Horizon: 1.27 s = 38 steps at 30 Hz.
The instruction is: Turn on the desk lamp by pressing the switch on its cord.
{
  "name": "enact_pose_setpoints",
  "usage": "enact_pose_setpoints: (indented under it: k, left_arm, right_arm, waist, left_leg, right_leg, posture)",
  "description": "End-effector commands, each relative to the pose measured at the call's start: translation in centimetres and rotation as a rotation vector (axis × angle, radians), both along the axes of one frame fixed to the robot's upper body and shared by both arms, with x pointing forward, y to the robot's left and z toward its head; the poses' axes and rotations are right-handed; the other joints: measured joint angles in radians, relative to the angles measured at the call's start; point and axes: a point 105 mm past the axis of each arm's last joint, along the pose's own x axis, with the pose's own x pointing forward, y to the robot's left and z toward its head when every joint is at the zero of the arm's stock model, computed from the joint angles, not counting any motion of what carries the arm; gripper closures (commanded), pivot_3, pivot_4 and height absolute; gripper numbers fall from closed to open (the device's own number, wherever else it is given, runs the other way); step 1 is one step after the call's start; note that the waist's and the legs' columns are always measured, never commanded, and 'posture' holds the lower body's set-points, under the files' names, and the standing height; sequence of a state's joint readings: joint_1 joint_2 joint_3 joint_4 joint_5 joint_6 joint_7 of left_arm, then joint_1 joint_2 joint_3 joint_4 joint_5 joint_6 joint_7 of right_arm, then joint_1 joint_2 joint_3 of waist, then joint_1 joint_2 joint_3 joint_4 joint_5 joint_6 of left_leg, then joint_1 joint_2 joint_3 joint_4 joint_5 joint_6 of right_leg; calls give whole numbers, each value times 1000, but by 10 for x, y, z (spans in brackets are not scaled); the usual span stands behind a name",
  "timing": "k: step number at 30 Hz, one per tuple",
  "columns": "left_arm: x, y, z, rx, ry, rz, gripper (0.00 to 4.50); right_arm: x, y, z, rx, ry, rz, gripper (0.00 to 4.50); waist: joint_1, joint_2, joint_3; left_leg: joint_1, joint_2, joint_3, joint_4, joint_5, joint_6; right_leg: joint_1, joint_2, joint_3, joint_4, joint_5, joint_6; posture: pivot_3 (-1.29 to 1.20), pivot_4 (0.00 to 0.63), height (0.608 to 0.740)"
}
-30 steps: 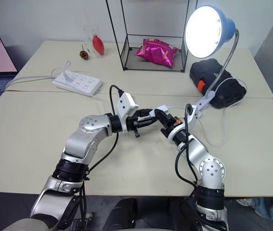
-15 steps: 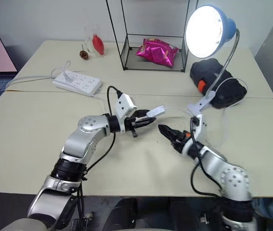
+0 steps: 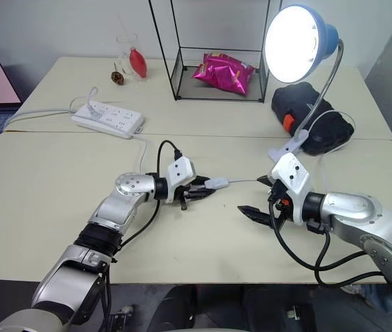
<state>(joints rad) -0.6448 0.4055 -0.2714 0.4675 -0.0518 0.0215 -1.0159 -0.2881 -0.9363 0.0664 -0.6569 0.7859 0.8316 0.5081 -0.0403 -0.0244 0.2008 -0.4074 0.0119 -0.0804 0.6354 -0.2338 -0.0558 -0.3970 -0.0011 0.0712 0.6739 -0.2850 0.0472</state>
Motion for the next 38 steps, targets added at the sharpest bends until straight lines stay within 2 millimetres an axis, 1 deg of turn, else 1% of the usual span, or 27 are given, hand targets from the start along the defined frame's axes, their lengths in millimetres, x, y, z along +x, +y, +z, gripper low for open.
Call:
enact_pose_setpoints:
  k: [1,2,3,9,11,14,15,18,20,21,22,23,24,26,29,32,35,38]
  left_arm:
    - [1,-3,7,-10,-22,-28,2703]
    - [-1,-4,7,-11,-17,-40,2643]
    - [-3,-4,8,-14,-16,-49,2460]
    - [-7,-2,17,-38,-30,-62,1180]
    - [-9,-1,24,-58,-36,-64,810]
    - [-14,7,42,-85,-64,-63,256]
    - [-16,13,51,-95,-86,-45,34]
    - [-20,27,69,-120,-131,10,10]
    - [-22,45,83,-146,-174,109,10]
    - [-24,54,87,-149,-177,155,10]
    - [-26,59,89,-150,-175,183,10]
    - [-30,68,90,-143,-174,226,10]
    - [-36,78,89,-128,-157,269,10]
    - [-46,92,88,-114,-137,327,10]
    - [-57,107,87,-127,-122,396,10]
    - [-66,112,85,-132,-107,417,10]
    - [-74,111,80,-117,-87,399,10]
    - [-77,110,77,-110,-83,382,10]
  right_arm:
    - [4,-4,6,-39,-76,28,0]
    - [5,-4,6,-41,-79,31,0]
    - [5,-5,7,-42,-83,35,0]
    - [6,-9,8,-56,-86,63,0]
    - [7,-10,8,-59,-88,70,0]
    - [11,-11,11,-58,-100,70,0]
    - [12,-13,11,-61,-105,73,0]
    - [16,-15,12,-70,-117,78,0]
    - [21,-18,14,-75,-153,91,0]
    - [23,-20,15,-69,-166,100,0]
    - [24,-21,16,-64,-174,107,0]
    - [26,-23,17,-60,-192,112,0]
    - [28,-25,18,-59,-203,121,0]
    - [31,-31,19,-51,-208,127,0]
    - [34,-36,21,-24,-193,133,0]
    - [37,-41,23,-23,-203,156,0]
    - [40,-45,20,-51,-181,163,0]
    - [42,-44,18,-57,-175,178,0]
  waist:
    - [3,0,0]
    - [4,0,0]
    - [5,0,0]
    - [7,0,0]
    - [8,0,0]
    - [5,0,0]
    - [5,0,0]
    - [5,0,0]
    - [7,0,0]
    - [5,0,0]
    - [5,0,0]
    - [5,0,0]
    - [5,0,0]
    - [4,0,0]
    - [8,0,0]
    - [11,0,0]
    - [11,0,0]
    - [11,0,1]
  left_leg:
    - [0,0,0,0,0,0]
    - [0,0,0,0,0,0]
    - [0,0,0,0,0,0]
    - [0,0,-1,1,0,0]
    - [0,0,-1,2,0,0]
    - [0,0,0,3,0,0]
    - [0,0,0,3,0,0]
    - [0,1,-1,5,0,0]
    - [0,1,-1,5,0,0]
    - [0,1,-1,6,0,0]
    - [0,1,-1,6,0,0]
    - [0,1,-1,6,0,0]
    - [0,1,-1,7,0,0]
    - [1,1,0,7,0,0]
    - [1,1,-1,7,0,0]
    - [1,1,-1,8,0,0]
    - [1,1,-1,8,0,0]
    - [5,1,0,8,0,0]
  right_leg:
    - [0,0,0,0,0,0]
    - [0,0,0,0,0,0]
    - [0,0,0,0,0,0]
    - [0,0,-1,2,0,0]
    - [0,0,-1,3,0,0]
    - [-1,0,0,4,0,0]
    - [-1,0,0,5,0,0]
    - [-1,0,-1,6,0,0]
    - [-1,0,-1,6,0,0]
    - [0,0,-1,6,0,0]
    - [0,0,0,6,0,0]
    - [0,0,0,6,0,0]
    - [0,0,0,6,0,0]
    - [0,0,0,6,0,0]
    - [0,0,-1,6,0,0]
    - [1,-1,-1,6,0,0]
    - [2,-2,-1,6,1,1]
    - [6,-2,-1,5,1,1]
  posture:
    - [0,150,740]
    - [0,150,740]
    - [0,150,740]
    - [0,150,740]
    - [0,150,740]
    - [0,150,740]
    - [0,150,740]
    - [0,150,740]
    - [0,150,740]
    - [0,150,740]
    - [0,150,740]
    - [0,150,740]
    - [0,150,740]
    - [0,150,740]
    - [0,150,740]
    - [0,150,740]
    - [0,150,740]
    - [0,150,740]
